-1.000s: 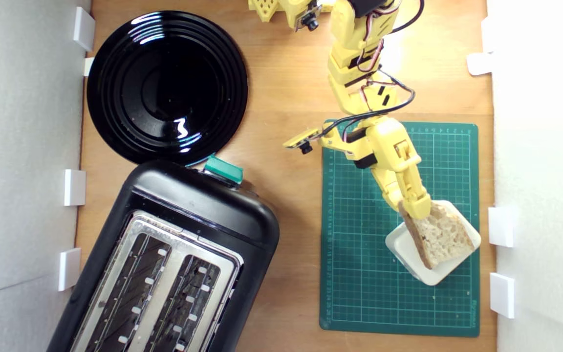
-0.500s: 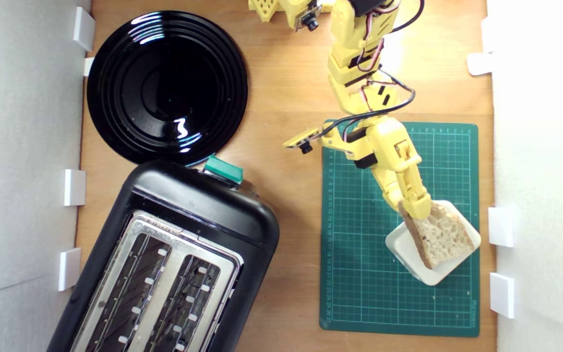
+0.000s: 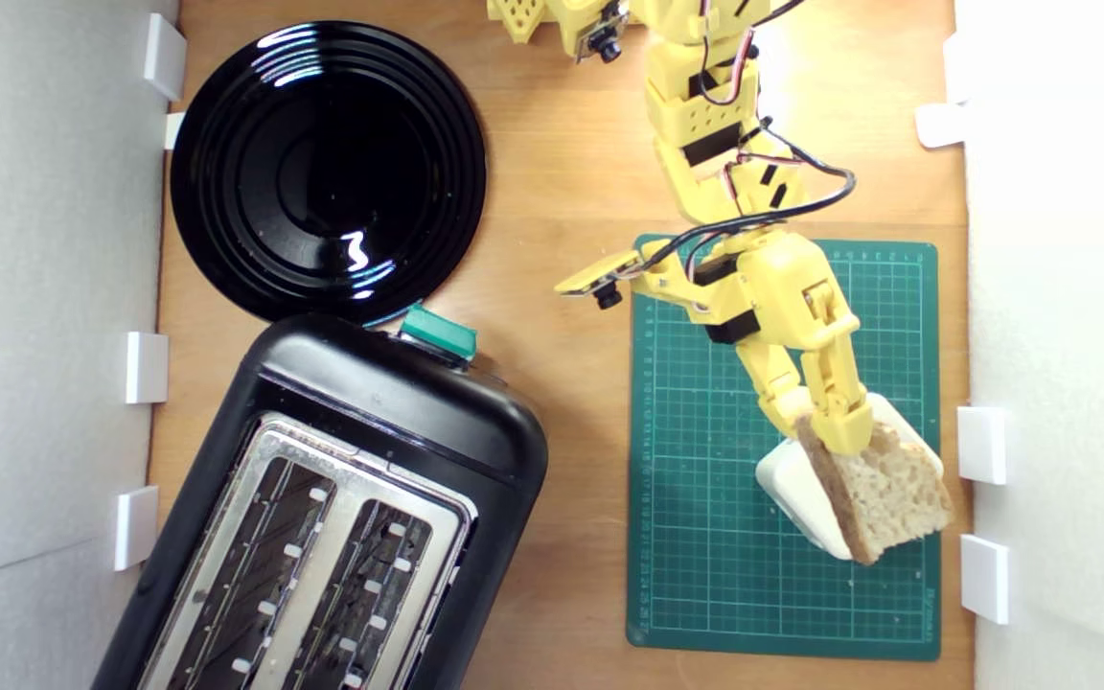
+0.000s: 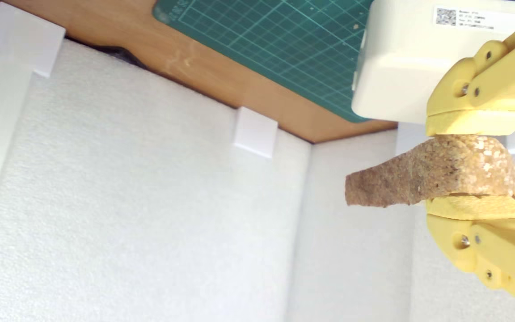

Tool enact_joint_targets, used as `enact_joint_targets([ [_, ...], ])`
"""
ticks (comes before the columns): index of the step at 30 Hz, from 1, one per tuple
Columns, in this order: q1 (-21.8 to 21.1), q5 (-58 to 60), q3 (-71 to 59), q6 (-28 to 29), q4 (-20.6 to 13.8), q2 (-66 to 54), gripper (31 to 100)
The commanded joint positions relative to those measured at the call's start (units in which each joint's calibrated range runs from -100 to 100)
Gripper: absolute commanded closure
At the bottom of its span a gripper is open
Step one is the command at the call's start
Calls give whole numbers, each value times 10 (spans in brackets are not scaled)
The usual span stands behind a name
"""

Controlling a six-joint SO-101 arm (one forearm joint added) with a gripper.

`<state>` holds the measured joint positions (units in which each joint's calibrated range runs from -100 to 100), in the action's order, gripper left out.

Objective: Pick bread and place in toaster

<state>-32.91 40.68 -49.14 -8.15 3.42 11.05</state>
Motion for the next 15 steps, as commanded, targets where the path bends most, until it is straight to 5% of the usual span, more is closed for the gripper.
enact_joint_targets([
  [1, 28, -146, 11, -18, -2, -125, 742],
  [15, 169, -209, 13, -20, -8, -292, 742],
])
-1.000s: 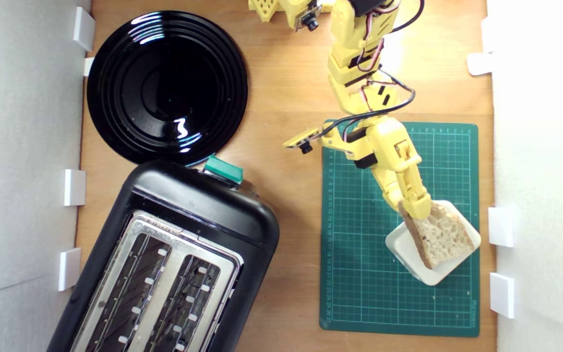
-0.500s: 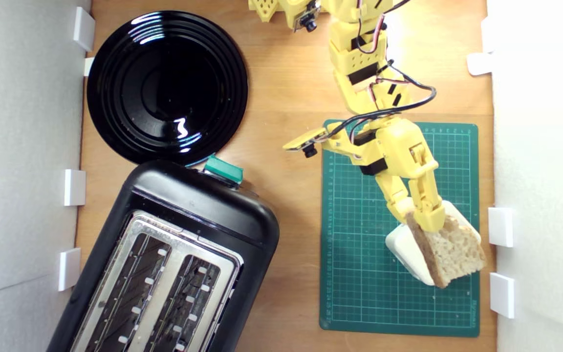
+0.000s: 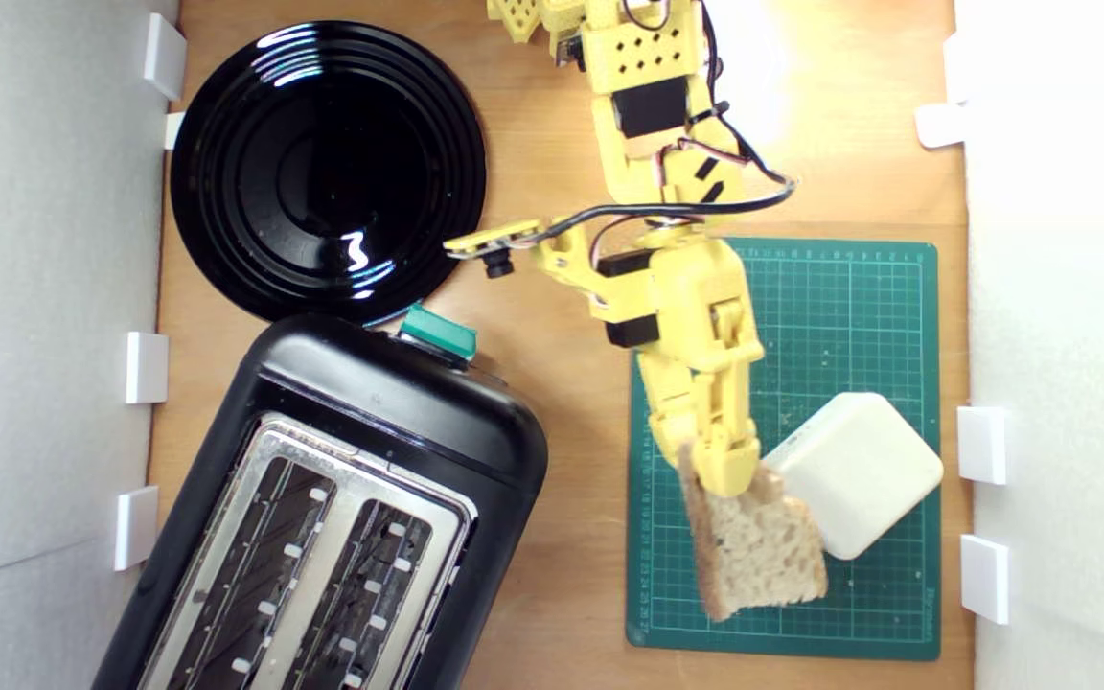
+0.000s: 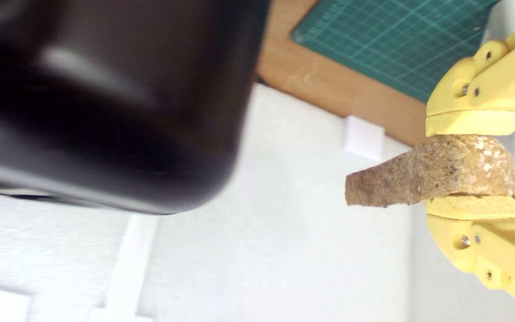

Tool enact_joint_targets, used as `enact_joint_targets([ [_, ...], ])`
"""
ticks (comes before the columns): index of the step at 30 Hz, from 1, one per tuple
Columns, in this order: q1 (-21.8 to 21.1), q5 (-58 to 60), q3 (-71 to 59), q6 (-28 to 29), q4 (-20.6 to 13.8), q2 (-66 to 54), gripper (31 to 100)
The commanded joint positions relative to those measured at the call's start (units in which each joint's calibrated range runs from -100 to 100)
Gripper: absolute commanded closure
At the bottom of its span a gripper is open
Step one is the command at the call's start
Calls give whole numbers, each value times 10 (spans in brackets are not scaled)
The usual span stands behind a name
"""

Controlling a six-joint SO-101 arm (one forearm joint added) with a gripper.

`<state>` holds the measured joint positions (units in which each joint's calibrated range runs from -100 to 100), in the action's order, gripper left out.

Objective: Pick bread and place in toaster

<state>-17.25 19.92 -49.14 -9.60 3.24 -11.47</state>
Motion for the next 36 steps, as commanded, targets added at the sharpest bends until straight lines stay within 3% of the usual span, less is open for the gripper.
enact_joint_targets([
  [1, 19, -1, 13, -15, -6, -80, 742],
  [13, 27, -5, 15, -119, 3, -223, 743],
  [21, 42, -142, 28, -200, -2, -311, 743],
  [29, 110, -225, 33, -293, -5, -381, 743],
  [36, 212, -228, 34, -367, -6, -419, 743],
])
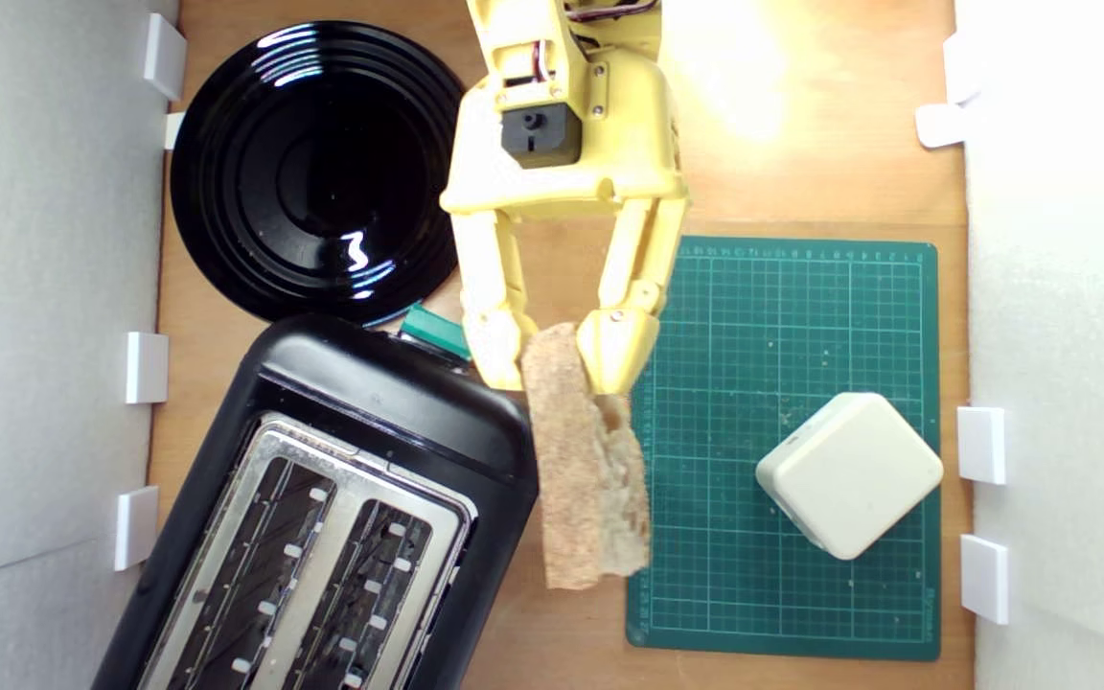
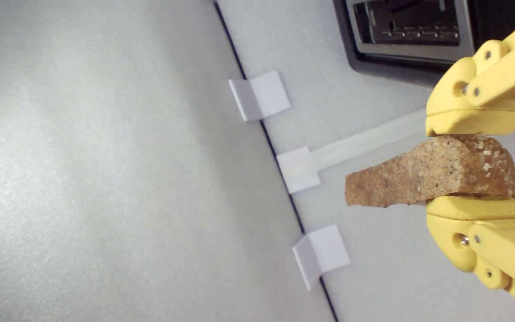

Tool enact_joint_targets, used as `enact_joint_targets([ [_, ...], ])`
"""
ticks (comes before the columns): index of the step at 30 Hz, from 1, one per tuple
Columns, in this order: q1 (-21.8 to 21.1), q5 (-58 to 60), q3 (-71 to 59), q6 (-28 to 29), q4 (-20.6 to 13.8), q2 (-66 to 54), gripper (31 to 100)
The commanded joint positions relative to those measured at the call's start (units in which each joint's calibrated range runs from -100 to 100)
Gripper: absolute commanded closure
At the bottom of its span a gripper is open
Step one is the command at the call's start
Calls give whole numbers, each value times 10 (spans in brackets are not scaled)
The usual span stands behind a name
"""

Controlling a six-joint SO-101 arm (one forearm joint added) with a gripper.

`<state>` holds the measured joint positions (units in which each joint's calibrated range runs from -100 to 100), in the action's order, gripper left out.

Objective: Pick bread and place in toaster

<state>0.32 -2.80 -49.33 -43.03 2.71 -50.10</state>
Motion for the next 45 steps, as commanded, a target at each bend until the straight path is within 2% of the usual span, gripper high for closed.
enact_joint_targets([
  [1, 47, -1, 36, -41, -1, -36, 743],
  [4, 85, -1, 36, -72, 0, -44, 743],
  [8, 100, -1, 36, -89, 7, -51, 743],
  [13, 108, -13, 36, -91, 5, -68, 743],
  [19, 130, -138, 83, -91, -2, -75, 743],
  [27, 156, -150, 125, -88, -2, -69, 743],
  [33, 202, -221, 168, -88, -3, -62, 743],
  [39, 217, -367, 289, -57, -46, -6, 743],
  [42, 218, -388, 339, -43, -67, 24, 743],
  [45, 218, -393, 359, -42, -68, 38, 743],
])
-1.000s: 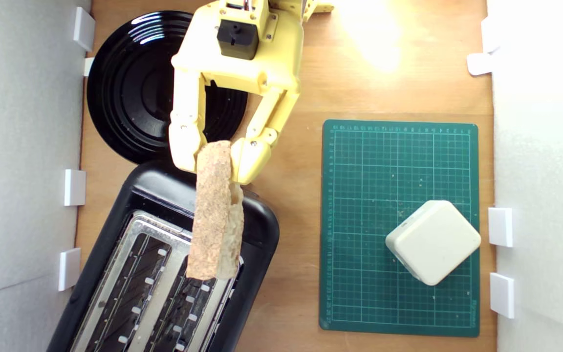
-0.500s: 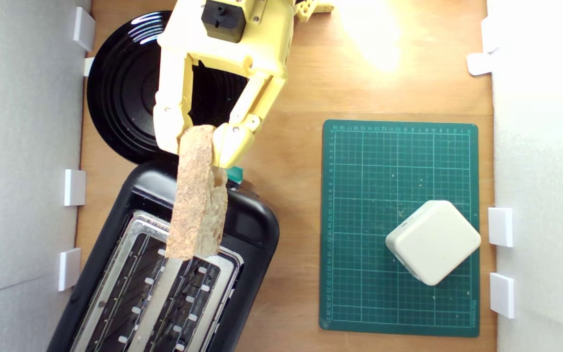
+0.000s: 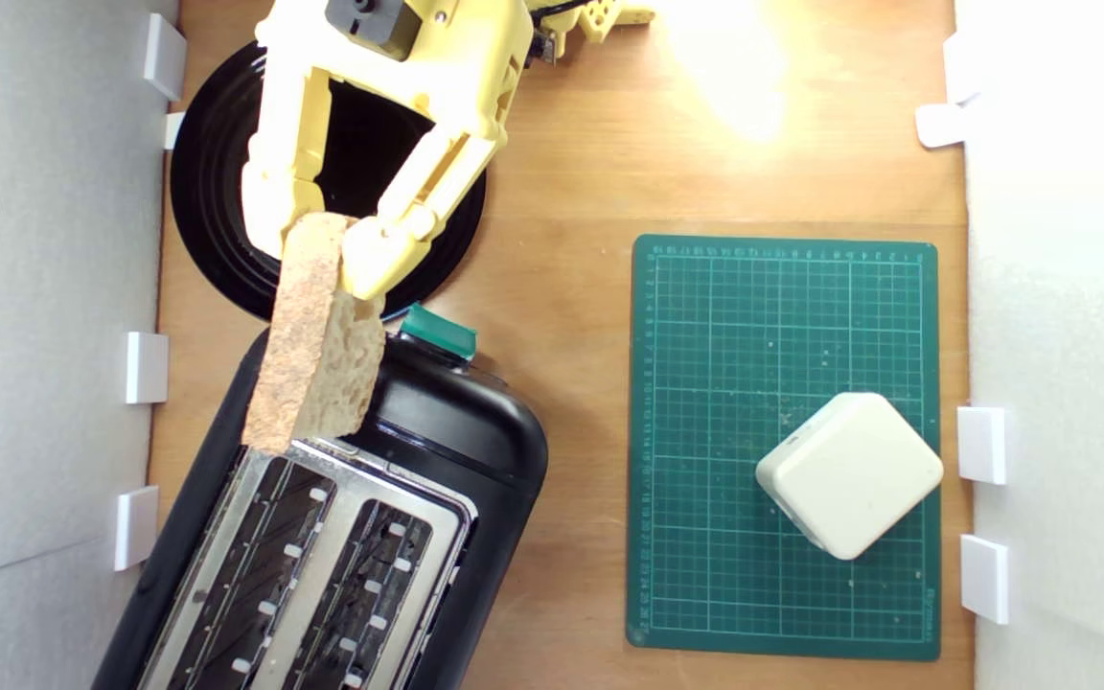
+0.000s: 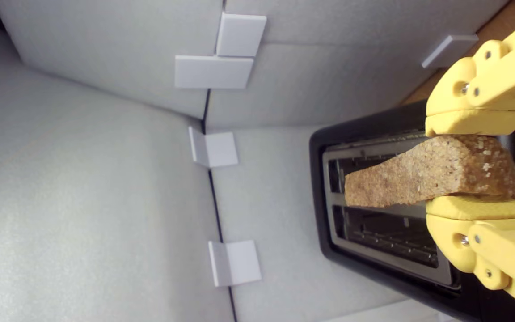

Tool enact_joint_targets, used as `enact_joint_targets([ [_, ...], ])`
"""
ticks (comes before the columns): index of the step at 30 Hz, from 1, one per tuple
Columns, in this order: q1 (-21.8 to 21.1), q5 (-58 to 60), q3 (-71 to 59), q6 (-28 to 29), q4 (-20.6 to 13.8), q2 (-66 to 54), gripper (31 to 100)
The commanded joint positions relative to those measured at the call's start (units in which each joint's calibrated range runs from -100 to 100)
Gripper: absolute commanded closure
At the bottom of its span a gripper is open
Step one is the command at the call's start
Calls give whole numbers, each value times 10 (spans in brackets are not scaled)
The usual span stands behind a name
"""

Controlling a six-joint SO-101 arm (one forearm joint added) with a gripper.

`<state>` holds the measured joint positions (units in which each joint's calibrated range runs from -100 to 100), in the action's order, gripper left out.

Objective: Pick bread and place in toaster

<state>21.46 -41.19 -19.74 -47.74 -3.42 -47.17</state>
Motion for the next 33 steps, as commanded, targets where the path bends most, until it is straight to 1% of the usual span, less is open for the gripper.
enact_joint_targets([
  [1, 7, -10, 70, 5, -7, 12, 743],
  [7, 8, -10, 115, 7, -7, 38, 743],
  [8, 9, -10, 122, 7, -9, 46, 743],
  [10, 19, -10, 132, 8, -24, 56, 743],
  [13, 25, -10, 133, 4, -25, 66, 743],
  [17, 27, -10, 149, -15, -27, 77, 743],
  [24, 27, -10, 192, -26, -28, 107, 743],
  [27, 27, -10, 193, -48, -27, 113, 743],
  [33, 24, -9, 194, -62, -27, 114, 743],
])
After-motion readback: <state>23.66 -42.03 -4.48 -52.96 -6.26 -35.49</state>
